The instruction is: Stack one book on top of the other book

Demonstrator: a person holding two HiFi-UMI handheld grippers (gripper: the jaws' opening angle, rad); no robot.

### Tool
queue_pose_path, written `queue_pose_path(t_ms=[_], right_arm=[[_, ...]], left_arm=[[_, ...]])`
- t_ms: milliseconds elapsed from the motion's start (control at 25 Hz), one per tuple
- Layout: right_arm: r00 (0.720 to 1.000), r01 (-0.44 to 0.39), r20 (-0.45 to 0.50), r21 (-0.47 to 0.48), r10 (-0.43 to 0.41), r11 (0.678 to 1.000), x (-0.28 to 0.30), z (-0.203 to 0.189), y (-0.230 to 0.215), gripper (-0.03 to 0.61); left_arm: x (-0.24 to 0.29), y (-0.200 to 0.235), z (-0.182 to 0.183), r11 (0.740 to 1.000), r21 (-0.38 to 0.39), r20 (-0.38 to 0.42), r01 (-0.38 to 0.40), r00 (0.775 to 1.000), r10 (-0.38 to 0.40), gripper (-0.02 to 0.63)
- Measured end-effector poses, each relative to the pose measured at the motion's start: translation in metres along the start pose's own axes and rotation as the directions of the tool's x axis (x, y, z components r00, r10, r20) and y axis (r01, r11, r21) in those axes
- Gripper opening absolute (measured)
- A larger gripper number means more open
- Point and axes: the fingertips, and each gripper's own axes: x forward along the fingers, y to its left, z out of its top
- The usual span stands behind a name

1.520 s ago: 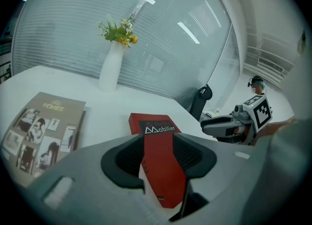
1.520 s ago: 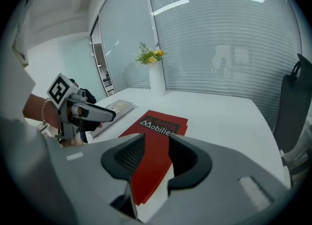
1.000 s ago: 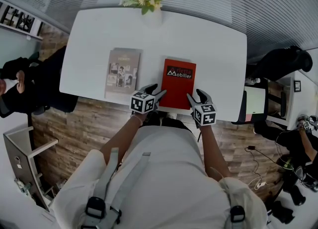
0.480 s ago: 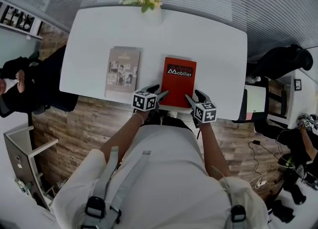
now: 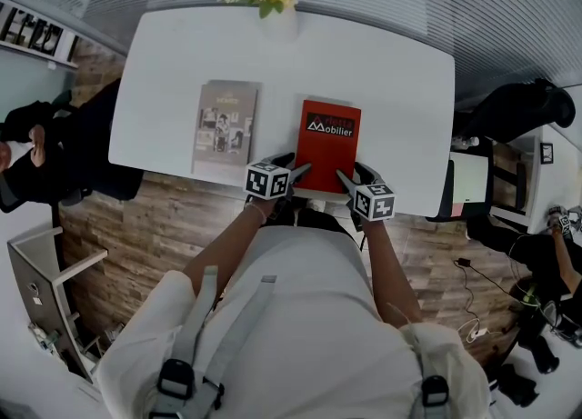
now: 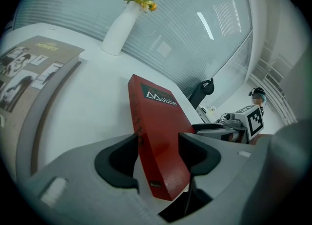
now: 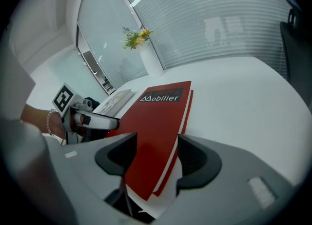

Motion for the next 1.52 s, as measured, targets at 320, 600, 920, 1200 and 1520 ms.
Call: queue_pose_path(t_ms=[320,600,920,1200,1520], right_arm=[[1.0,0.003,-0.005,0.014,-0.003,1.0,0.002,-0.002,-0.001,0.245],[1.0,0.02,-0.011,-0.002,-0.02,1.0,0.003,-0.003,-0.002,0.212],[1.0,0.014,0.005,-0.021,-0.014,1.0,-0.001,0.003,0.005,0.207],[1.0,0.008,0.023,-0.035,-0.008,0.999,-0.006,0.012,0.01,0.207],[0.998,0.004,0.056,-0.055,-0.001,0.998,-0.017,0.026,0.015,0.207]], left_arm=[[0.003,-0.002,-0.002,1.0,0.013,-0.014,-0.003,1.0,0.003,0.262],[0.004,0.001,-0.003,0.999,0.036,-0.032,-0.022,0.999,0.024,0.239],[0.0,0.001,0.003,0.997,0.048,-0.002,-0.064,0.998,0.064,0.242],[-0.006,-0.003,0.009,0.996,0.053,0.021,-0.076,0.997,0.075,0.244],[-0.017,-0.016,0.022,0.992,0.078,0.065,-0.098,0.994,0.093,0.242]])
